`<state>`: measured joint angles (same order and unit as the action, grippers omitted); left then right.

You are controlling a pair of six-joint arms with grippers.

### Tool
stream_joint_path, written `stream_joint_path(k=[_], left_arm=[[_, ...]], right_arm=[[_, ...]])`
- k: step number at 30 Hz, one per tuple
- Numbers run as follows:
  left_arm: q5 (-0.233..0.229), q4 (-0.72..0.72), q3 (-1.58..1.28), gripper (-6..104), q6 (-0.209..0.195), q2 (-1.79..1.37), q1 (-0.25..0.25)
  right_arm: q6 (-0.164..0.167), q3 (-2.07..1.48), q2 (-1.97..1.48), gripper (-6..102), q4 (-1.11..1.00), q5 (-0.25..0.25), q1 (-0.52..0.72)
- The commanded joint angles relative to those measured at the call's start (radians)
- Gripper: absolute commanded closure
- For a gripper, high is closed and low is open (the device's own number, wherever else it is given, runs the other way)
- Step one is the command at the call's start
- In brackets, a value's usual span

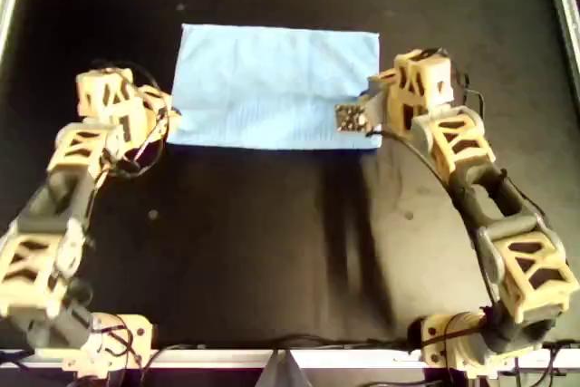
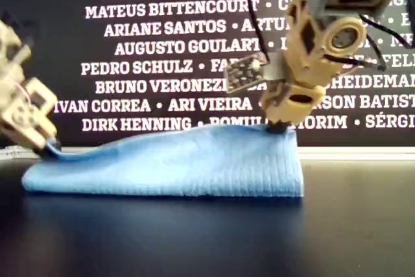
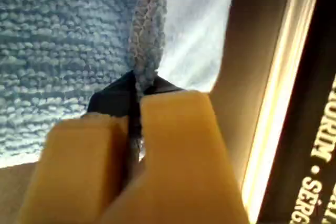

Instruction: Fold a cloth

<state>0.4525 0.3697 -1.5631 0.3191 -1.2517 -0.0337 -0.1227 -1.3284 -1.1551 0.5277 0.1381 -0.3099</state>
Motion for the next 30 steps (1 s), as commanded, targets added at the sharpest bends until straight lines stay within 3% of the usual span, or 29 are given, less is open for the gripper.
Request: stream_joint_path(k=[1,14,20,26,30], left_arm=[[0.009,-0.02,0.169,99,-0.006,0.034,0.015],[0.009,-0.02,0.491,99,-0.006,0.216,0.014],[0.009,-0.02,0.655,99,-0.006,0.348,-0.029],[0.005,-0.02,0.819,99,-0.006,0.459,-0.049],[0.0,-0.02,0.899,99,-0.006,0.511,-0.049]], right_arm=[[0.005,0.127,0.009,97,-0.032,-0.003,-0.002],[0.005,0.46,0.249,97,-0.032,-0.003,0.012],[0.011,0.558,0.298,97,-0.032,-0.002,0.057],[0.135,0.62,0.344,97,-0.032,-0.002,0.054],[0.152,0.627,0.36,97,-0.032,-0.002,0.054]])
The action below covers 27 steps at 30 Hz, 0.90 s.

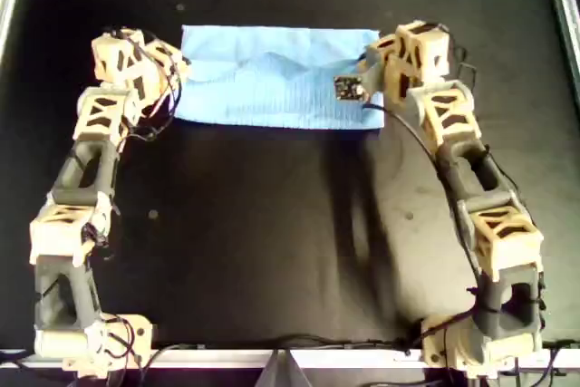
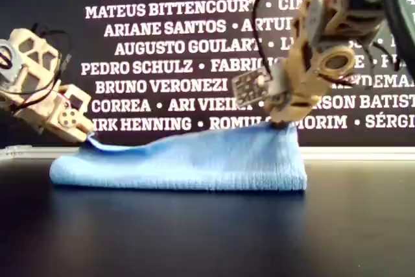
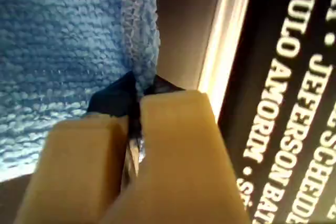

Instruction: Fold a cloth

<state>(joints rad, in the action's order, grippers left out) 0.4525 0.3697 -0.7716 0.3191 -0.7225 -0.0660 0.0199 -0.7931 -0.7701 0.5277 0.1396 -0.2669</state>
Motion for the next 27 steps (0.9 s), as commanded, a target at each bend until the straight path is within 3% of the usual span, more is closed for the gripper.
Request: stream_joint_path(k=[1,27], left_arm=[[0.0,-0.02,0.124,99,-0.006,-0.008,-0.017],[0.005,-0.02,0.523,99,-0.006,0.272,-0.031]], right_arm=[[0.009,0.092,-0.025,97,-0.032,-0.003,0.012],[0.011,0.295,0.132,97,-0.061,-0.003,0.043]])
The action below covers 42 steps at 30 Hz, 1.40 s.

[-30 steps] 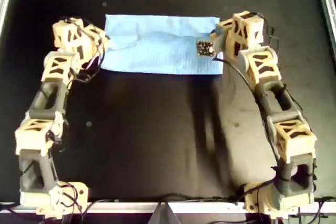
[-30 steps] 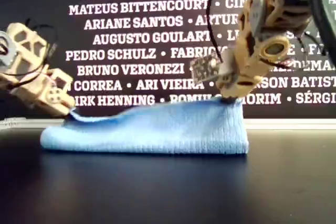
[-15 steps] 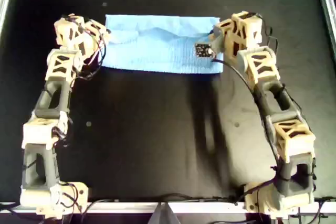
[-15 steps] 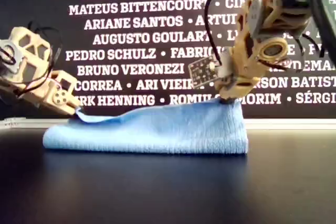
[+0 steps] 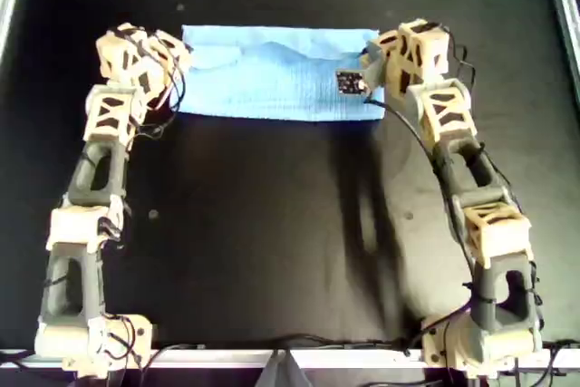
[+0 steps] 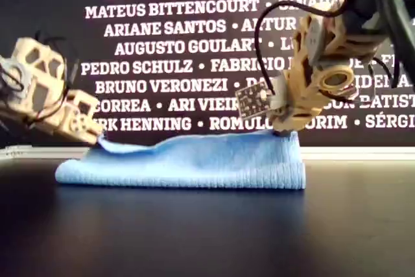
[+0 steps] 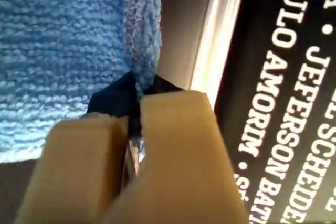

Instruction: Fold a cloth

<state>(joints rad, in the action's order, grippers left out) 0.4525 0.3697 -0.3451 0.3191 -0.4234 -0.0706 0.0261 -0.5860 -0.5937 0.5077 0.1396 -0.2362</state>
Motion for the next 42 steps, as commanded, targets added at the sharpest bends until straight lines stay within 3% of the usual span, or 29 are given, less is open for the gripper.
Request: stream_joint_path(k=[1,7,16,21,28,30,33,37,38,40,42], left_arm=[[0.005,-0.02,0.106,99,-0.006,-0.018,-0.028],[0.015,-0.02,0.117,94,-0.006,0.014,-0.029],[0.002,-0.02,0.118,54,0.012,0.009,-0.028],[0.002,-0.018,0.12,49,0.014,-0.006,-0.017],[-0.003,0.064,0.098,49,-0.012,-0.112,-0.009],[-0.003,0.212,0.098,49,-0.051,-0.218,-0.002],[-0.003,0.538,0.11,49,-0.17,-0.446,-0.002],[-0.003,0.943,0.117,49,-0.307,-0.753,-0.002],[-0.003,1.029,0.115,49,-0.327,-0.824,-0.002],[-0.005,1.135,0.083,49,-0.328,-0.957,0.002],[-0.005,1.132,-0.032,49,-0.344,-1.094,0.035]], right_arm=[[0.005,0.089,-0.044,97,-0.041,-0.003,0.012],[0.005,0.089,-0.044,94,-0.041,-0.005,0.011],[0.005,0.089,-0.044,59,-0.041,-0.003,0.011],[0.003,0.089,-0.069,51,-0.041,-0.003,0.014],[-0.014,0.041,-0.222,49,0.003,-0.006,0.041],[-0.015,-0.012,-0.342,49,0.074,-0.006,0.041],[-0.015,-0.1,-0.606,49,0.193,-0.014,0.031],[-0.017,-0.264,-0.979,49,0.331,-0.103,0.025],[-0.017,-0.307,-1.058,49,0.359,-0.133,0.025],[-0.017,-0.408,-1.213,49,0.405,-0.19,0.025],[-0.018,-0.515,-1.351,49,0.443,-0.23,0.023]])
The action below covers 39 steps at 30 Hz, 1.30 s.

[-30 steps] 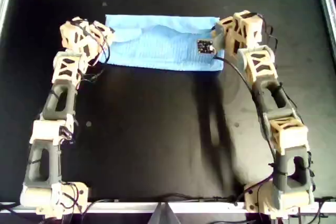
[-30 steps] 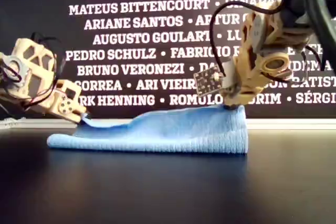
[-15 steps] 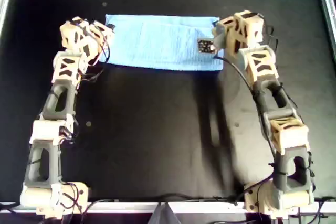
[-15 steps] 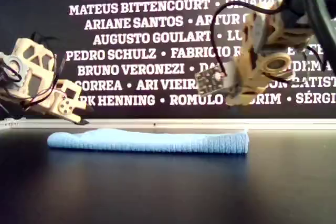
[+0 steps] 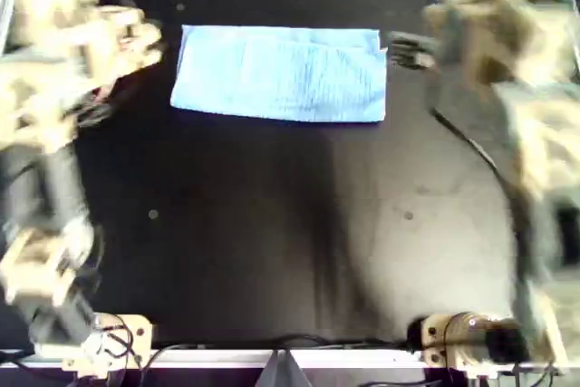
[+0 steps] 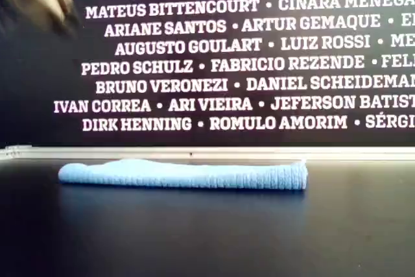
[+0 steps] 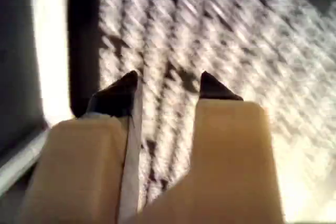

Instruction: Fold a cloth

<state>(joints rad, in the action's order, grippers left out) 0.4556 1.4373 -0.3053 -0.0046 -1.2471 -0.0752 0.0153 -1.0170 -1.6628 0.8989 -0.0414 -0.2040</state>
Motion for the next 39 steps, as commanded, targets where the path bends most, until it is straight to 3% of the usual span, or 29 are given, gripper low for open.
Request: stream_joint_path(k=[1,6,8,11,14,19,22,25,28,30,36,39], left_arm=[[-0.008,0.049,-0.164,49,-0.023,-0.354,0.064],[-0.005,0.031,-0.735,49,-0.025,-0.884,0.078],[-0.005,0.025,-0.934,49,-0.02,-1.098,0.091],[-0.005,0.012,-1.175,49,-0.005,-1.37,0.091],[-0.008,-0.115,-1.368,49,0.017,-1.56,0.092],[-0.008,-0.466,-1.816,49,0.164,-1.821,0.092],[-0.008,-0.644,-2.031,49,0.202,-1.855,0.097],[-0.008,-0.781,-2.12,49,0.221,-1.852,0.153],[-0.008,-0.91,-2.223,49,0.215,-1.852,0.232],[-0.008,-0.997,-2.339,49,0.215,-1.852,0.239],[-0.008,-1.269,-2.692,50,0.213,-1.852,0.238],[-0.008,-1.302,-2.724,50,0.212,-1.85,0.236]], right_arm=[[-0.011,-0.137,-0.345,49,0.072,-0.06,-0.009],[-0.103,-0.362,-0.684,50,0.175,-0.064,-0.008],[-0.115,-0.437,-0.802,50,0.193,-0.064,-0.008],[-0.101,-0.578,-0.942,50,0.183,-0.064,0.009],[-0.098,-0.735,-1.031,49,0.179,-0.064,0.009],[-0.098,-1.019,-1.204,49,0.083,-0.066,0.012],[-0.095,-1.209,-1.344,49,-0.077,-0.066,0.012],[-0.081,-1.387,-1.428,50,-0.224,-0.067,0.014],[-0.029,-1.537,-1.443,50,-0.356,-0.067,0.018],[-0.005,-1.635,-1.443,50,-0.446,-0.067,0.043],[-0.003,-1.928,-1.445,51,-0.704,-0.066,0.087],[-0.012,-2.019,-1.439,51,-0.749,-0.064,0.077]])
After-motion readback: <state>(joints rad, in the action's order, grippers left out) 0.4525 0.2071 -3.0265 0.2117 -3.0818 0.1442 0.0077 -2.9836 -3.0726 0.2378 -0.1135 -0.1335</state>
